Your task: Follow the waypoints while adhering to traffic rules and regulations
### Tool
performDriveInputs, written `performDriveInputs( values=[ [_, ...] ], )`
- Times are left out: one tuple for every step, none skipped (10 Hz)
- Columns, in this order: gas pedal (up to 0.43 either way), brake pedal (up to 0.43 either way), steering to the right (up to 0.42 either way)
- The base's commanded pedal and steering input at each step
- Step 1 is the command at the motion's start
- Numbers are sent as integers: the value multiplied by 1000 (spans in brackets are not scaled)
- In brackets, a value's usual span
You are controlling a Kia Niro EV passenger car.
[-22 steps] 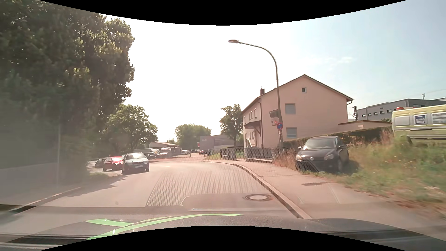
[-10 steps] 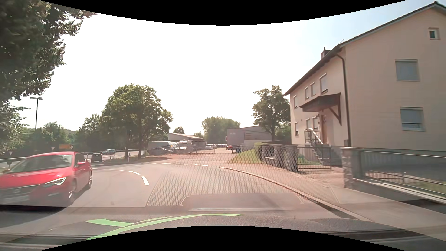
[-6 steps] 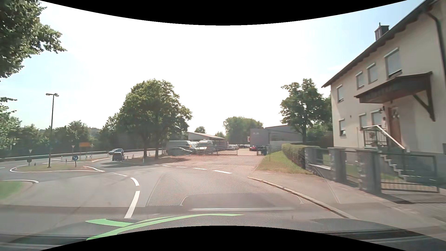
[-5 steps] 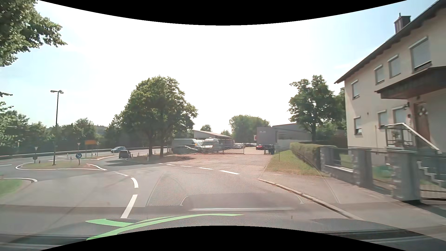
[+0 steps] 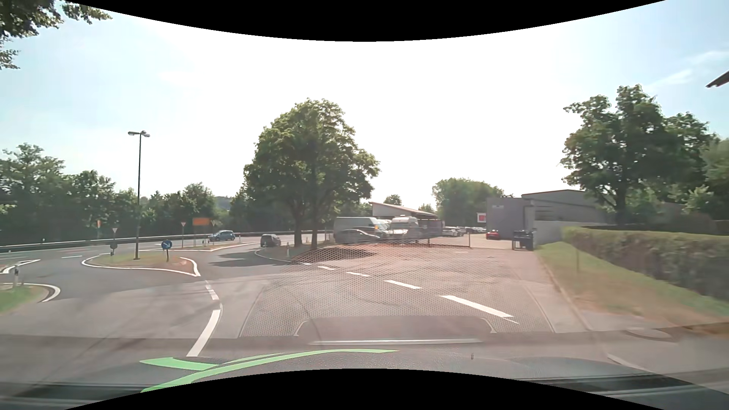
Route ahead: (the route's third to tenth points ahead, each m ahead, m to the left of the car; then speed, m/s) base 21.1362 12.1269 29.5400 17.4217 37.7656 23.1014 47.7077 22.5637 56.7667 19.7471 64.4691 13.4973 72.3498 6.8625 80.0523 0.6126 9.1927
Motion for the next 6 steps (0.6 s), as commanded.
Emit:
performDriveInputs(
  values=[
    [67,0,-171],
    [67,0,-166],
    [67,0,-164],
    [67,0,-160],
    [67,0,-155],
    [67,0,-149]
  ],
)
